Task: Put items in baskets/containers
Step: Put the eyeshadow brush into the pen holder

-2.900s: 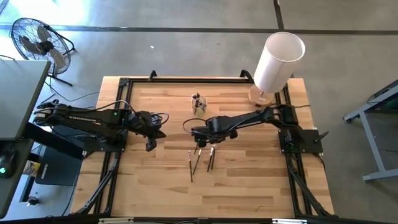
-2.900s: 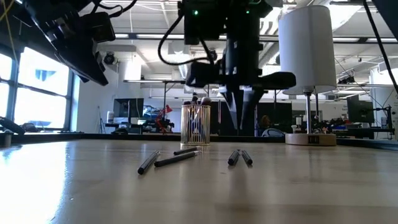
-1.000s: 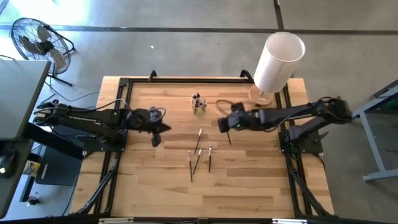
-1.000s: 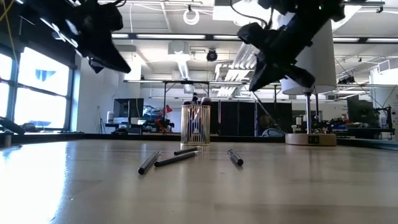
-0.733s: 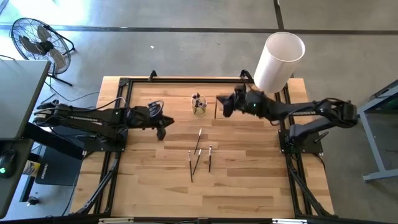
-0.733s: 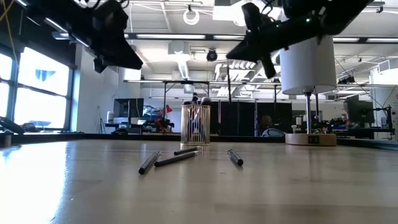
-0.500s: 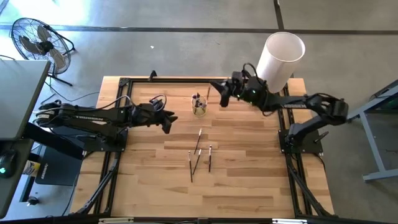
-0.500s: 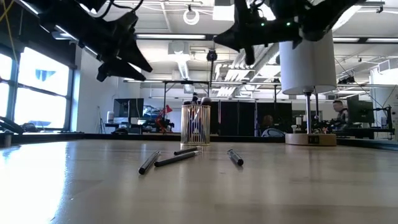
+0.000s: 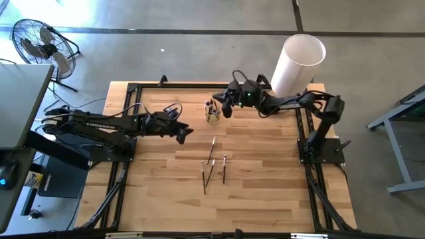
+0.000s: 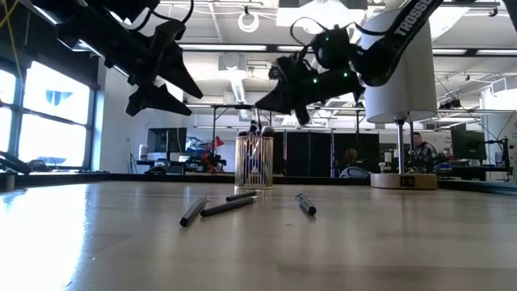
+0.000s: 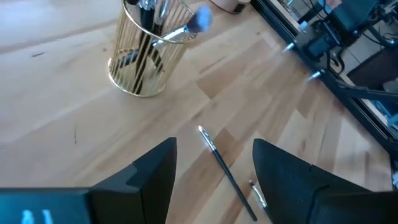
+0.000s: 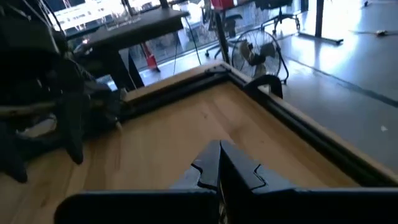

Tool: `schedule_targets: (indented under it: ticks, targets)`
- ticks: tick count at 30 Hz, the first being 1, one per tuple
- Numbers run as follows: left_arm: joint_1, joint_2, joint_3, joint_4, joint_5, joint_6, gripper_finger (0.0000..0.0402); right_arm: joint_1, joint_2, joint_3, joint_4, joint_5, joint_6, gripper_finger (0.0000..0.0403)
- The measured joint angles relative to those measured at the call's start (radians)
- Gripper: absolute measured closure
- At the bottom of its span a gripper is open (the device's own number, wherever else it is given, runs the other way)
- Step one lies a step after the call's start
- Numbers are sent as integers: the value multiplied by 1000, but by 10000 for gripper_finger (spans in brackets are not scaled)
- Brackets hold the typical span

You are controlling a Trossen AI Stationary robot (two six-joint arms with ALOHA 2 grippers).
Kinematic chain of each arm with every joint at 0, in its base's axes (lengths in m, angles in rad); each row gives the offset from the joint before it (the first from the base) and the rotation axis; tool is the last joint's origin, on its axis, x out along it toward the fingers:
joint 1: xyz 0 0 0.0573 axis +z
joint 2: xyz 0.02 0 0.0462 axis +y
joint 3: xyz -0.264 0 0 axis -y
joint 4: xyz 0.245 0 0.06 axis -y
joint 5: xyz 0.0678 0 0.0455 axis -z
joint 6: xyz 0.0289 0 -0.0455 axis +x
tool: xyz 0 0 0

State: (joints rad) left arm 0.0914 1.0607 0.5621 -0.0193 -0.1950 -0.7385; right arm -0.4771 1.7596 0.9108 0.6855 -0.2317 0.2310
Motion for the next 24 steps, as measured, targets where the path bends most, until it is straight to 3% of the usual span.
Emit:
schedule_targets:
  ticks: [6,12,17,20,24]
  targets:
    - [0,0,0,14,-6,143,192,0,-20,0,-115,0,32,371]
    - [0,37,61,-44,-48,212,192,11,-136,0,-285,57,-11,320]
    - [0,141,218,-252,-101,152,192,49,-332,22,-721,249,-66,323]
    - [0,248,334,-387,-127,55,192,84,-436,29,-992,385,-12,340]
    - [-2,399,476,-485,-117,-141,192,130,-553,7,-1254,465,120,368]
